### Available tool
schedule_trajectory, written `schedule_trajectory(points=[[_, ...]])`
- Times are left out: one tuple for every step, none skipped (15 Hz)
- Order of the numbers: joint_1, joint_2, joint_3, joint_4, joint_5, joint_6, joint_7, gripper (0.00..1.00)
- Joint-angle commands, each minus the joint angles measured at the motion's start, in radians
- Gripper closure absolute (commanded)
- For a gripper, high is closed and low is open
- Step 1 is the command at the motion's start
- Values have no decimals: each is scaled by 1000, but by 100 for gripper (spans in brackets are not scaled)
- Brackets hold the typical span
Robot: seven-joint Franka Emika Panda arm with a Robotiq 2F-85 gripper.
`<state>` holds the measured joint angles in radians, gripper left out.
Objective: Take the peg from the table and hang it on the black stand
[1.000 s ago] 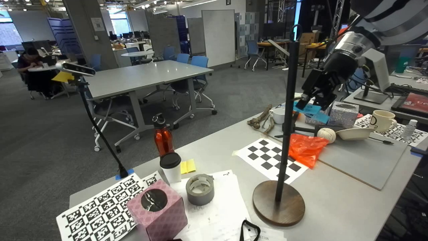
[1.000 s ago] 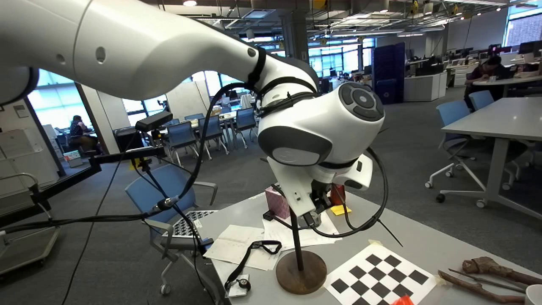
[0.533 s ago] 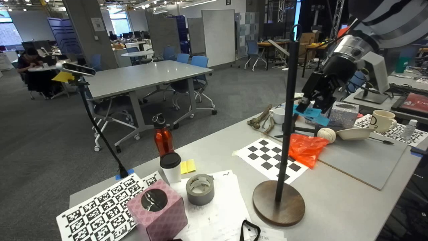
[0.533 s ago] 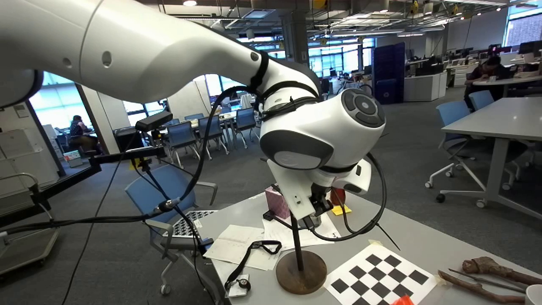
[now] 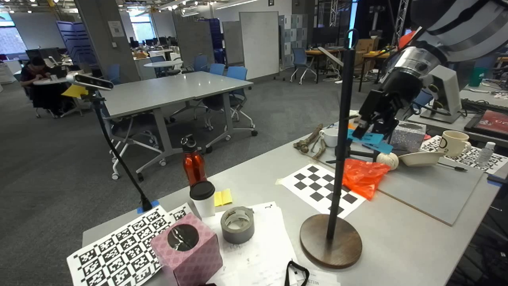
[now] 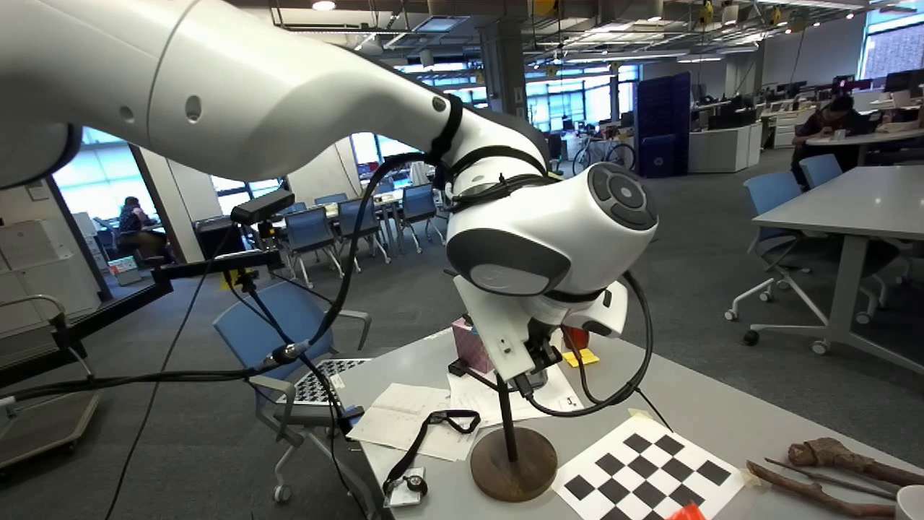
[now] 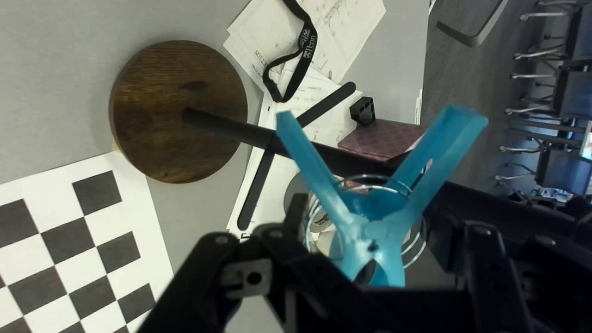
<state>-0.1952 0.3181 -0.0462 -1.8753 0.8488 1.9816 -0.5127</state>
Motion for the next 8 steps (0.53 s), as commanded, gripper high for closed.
schedule_trajectory(points=[[-15, 23, 6, 39, 33, -46, -37, 62], [-14, 23, 6, 40, 32, -45, -36, 62], [-14, 24, 7, 41, 33, -45, -36, 62], [-14, 25, 7, 42, 33, -45, -36, 62], [-13, 25, 8, 43, 33, -45, -37, 62], [-13, 26, 10, 45, 33, -44, -37, 62], [-12, 28, 11, 46, 34, -43, -37, 62], [-12, 29, 13, 48, 36, -44, -37, 62]])
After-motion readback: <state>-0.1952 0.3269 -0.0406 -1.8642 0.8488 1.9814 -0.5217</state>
